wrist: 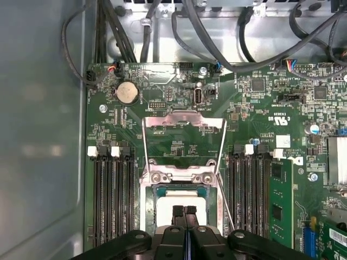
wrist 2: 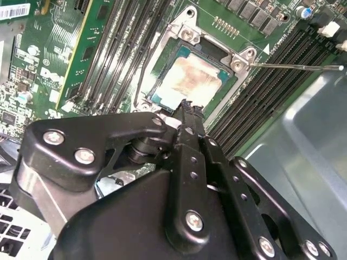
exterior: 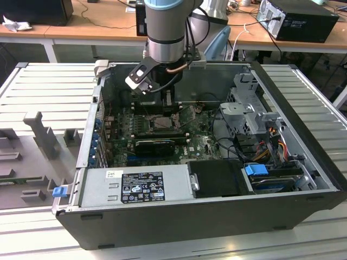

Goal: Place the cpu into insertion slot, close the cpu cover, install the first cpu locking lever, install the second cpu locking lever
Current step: 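Close the cpu cover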

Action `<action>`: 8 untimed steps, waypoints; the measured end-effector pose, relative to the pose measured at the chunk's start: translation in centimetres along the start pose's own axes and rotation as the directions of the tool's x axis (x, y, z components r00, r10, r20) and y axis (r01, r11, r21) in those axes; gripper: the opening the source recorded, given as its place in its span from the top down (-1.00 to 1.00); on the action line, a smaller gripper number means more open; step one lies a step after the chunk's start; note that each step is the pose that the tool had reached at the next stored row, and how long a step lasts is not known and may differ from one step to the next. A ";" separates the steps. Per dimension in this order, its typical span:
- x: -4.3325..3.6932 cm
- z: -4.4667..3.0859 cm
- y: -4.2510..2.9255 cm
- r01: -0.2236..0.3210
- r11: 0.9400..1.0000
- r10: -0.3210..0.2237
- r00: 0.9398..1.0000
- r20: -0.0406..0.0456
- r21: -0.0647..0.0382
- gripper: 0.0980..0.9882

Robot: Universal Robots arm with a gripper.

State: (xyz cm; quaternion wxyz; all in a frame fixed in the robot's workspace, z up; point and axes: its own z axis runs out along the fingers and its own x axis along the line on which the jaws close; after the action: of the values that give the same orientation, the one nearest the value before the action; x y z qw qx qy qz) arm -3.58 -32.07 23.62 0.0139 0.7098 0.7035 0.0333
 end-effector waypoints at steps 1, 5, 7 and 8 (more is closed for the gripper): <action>0.00 -0.07 0.00 0.000 1.000 0.000 1.000 0.000 0.000 0.98; 0.02 -0.72 0.05 0.000 1.000 0.000 1.000 0.000 0.000 0.98; 0.03 -1.02 0.07 0.000 1.000 0.000 1.000 0.000 0.000 0.98; 0.03 -1.20 0.08 0.000 1.000 0.000 1.000 0.000 0.000 0.98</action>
State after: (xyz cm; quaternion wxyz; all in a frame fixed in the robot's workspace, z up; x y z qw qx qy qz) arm -3.58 -32.07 24.82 0.0138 0.7097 0.7035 0.0334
